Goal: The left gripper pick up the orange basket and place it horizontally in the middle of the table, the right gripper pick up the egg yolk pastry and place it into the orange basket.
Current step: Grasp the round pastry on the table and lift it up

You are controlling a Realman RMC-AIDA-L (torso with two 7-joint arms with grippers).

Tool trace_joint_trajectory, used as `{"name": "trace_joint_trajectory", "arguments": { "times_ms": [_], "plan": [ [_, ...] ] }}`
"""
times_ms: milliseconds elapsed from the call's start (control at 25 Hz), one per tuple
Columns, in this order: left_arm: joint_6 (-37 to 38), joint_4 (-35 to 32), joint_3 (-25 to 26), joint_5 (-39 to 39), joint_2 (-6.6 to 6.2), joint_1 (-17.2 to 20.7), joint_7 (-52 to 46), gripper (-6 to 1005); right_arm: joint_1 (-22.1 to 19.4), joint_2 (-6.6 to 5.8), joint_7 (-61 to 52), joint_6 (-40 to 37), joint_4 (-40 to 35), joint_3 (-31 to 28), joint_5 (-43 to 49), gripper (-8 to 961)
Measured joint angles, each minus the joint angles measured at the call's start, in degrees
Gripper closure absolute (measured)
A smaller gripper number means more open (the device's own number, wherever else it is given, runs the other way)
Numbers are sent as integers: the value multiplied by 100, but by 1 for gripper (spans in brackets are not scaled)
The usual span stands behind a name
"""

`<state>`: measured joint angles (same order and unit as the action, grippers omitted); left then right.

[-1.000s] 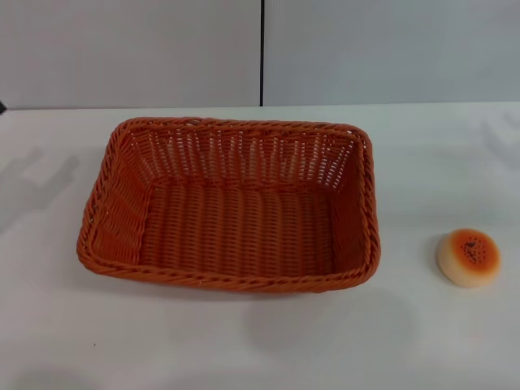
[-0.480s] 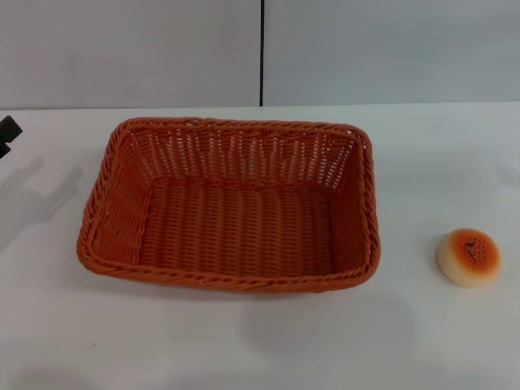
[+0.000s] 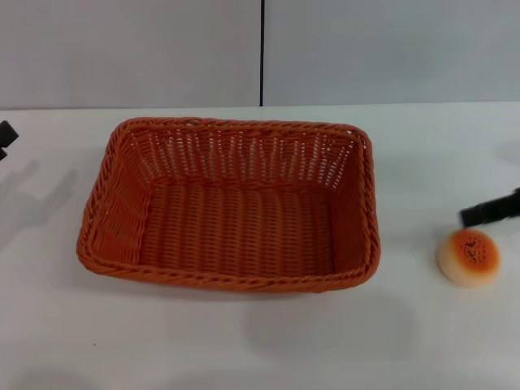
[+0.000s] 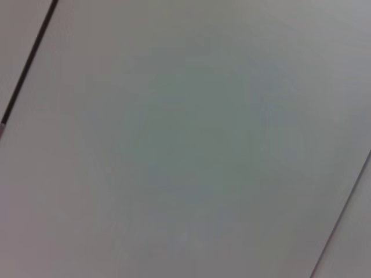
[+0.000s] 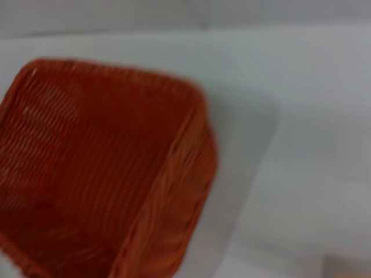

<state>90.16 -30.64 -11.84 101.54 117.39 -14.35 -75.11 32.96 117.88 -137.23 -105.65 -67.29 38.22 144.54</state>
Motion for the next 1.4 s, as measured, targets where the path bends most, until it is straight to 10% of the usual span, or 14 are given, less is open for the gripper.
{"name": "trace_joint_trajectory", "arguments": {
  "times_ms": [1400],
  "plan": [
    [-107, -48, 32, -38, -171, 101, 216, 211, 162, -34, -544, 1085, 1334, 347, 743, 507]
  ]
}}
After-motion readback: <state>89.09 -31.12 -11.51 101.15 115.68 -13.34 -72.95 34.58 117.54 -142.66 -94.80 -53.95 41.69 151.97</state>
